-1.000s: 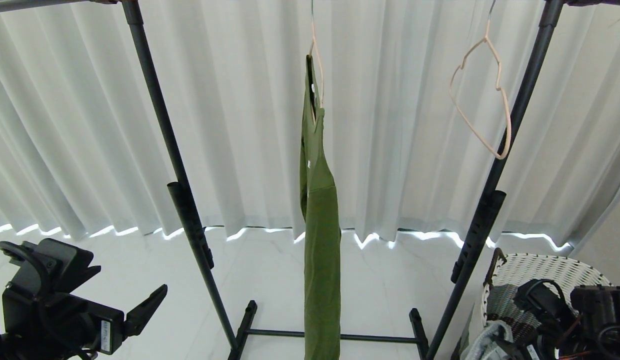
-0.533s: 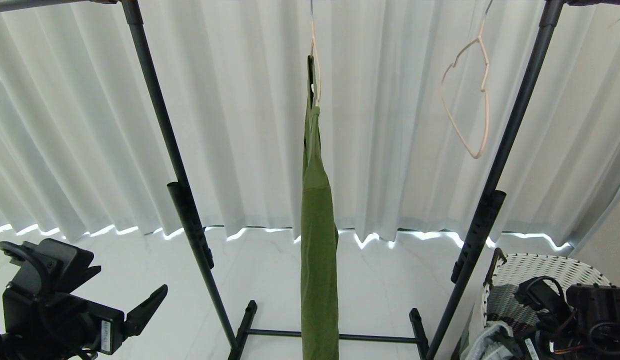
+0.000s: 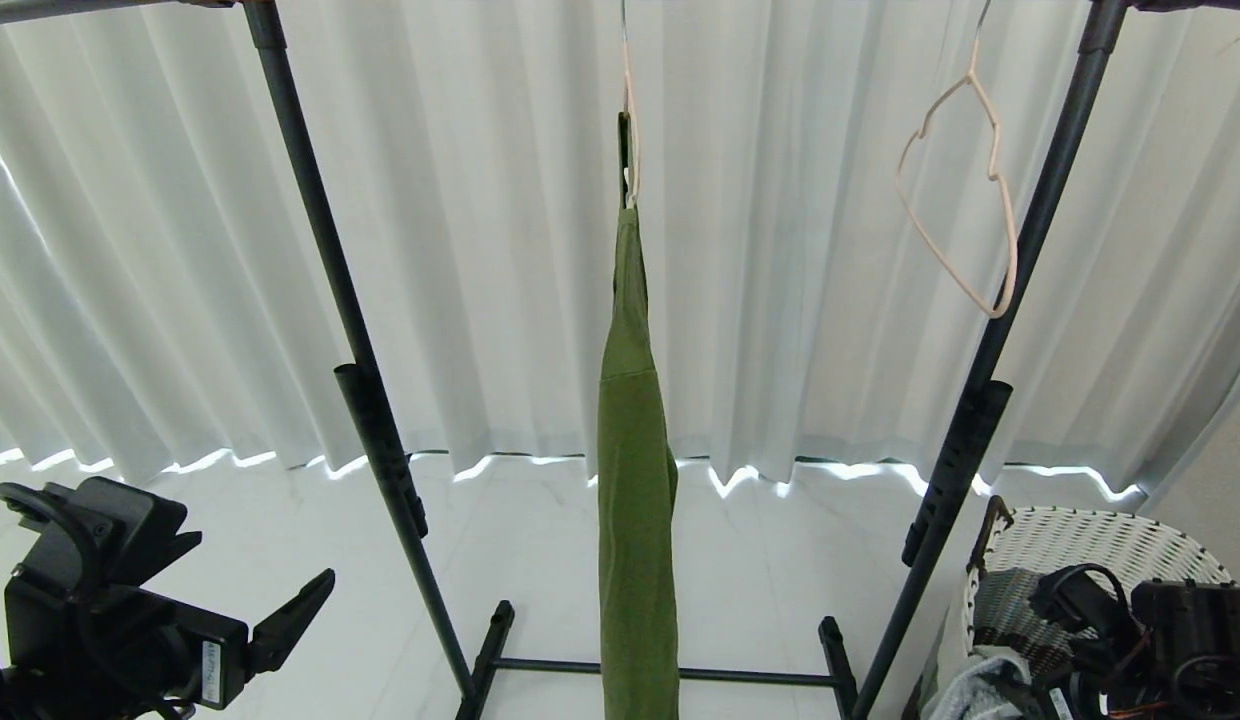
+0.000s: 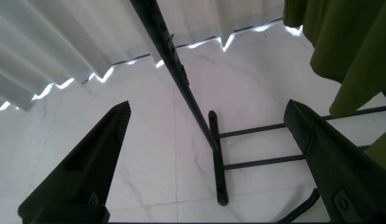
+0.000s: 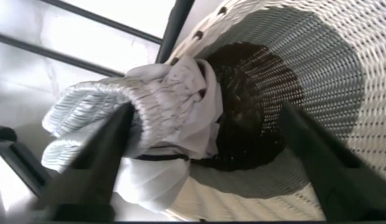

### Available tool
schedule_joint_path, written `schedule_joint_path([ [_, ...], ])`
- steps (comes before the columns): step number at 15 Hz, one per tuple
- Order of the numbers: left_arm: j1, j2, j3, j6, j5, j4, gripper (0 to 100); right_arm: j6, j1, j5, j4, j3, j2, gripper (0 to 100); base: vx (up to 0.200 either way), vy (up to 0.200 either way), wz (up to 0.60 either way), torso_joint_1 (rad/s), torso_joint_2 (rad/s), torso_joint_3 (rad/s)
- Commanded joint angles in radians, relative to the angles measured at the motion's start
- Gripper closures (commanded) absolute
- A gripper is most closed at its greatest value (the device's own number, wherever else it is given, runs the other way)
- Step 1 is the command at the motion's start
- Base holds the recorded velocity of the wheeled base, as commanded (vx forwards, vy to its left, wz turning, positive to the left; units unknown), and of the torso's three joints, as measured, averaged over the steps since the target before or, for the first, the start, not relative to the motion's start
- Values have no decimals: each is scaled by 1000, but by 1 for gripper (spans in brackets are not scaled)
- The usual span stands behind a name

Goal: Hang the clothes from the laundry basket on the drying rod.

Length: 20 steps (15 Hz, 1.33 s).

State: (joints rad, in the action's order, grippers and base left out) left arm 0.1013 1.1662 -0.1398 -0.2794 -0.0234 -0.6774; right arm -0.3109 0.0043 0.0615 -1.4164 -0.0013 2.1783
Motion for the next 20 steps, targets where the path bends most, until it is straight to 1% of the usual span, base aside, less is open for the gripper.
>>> schedule_joint_path([
  [1,0,0,0,0,-1,-1,0,-1,2,1,-9,1,3,100,0,0,0,0,0,0],
  [4,0,0,5,0,0,-1,0,6,5,1,-61,1,-2,100,0,0,0,0,0,0],
  [6,0,-2,5,0,-1,-2,0,30,5,0,-69,1,-54,100,0,0,0,0,0,0],
  [7,0,-2,5,2,-1,-2,0,52,8,-3,-69,1,-121,100,0,0,0,0,0,0],
  [10,0,3,8,0,-1,-1,0,53,10,-9,-41,1,-316,100,0,0,0,0,0,0],
  [11,2,3,8,0,0,-1,0,53,10,-9,-35,1,-350,100,0,0,0,0,0,0],
  [13,2,6,9,0,0,-1,0,55,39,-6,-33,1,-476,100,0,0,0,0,0,0],
  [14,2,6,9,0,0,-1,0,55,48,-6,-33,1,-514,100,0,0,0,0,0,0],
  [15,2,6,9,0,-1,-1,0,67,56,-5,-33,-20,-554,100,0,0,0,0,0,0],
  [17,2,-2,17,0,0,-1,0,107,76,-6,-33,-60,-631,100,0,0,0,0,0,0],
  [20,2,-2,20,0,0,-2,0,108,85,-8,-33,-68,-693,100,0,0,0,0,0,0],
])
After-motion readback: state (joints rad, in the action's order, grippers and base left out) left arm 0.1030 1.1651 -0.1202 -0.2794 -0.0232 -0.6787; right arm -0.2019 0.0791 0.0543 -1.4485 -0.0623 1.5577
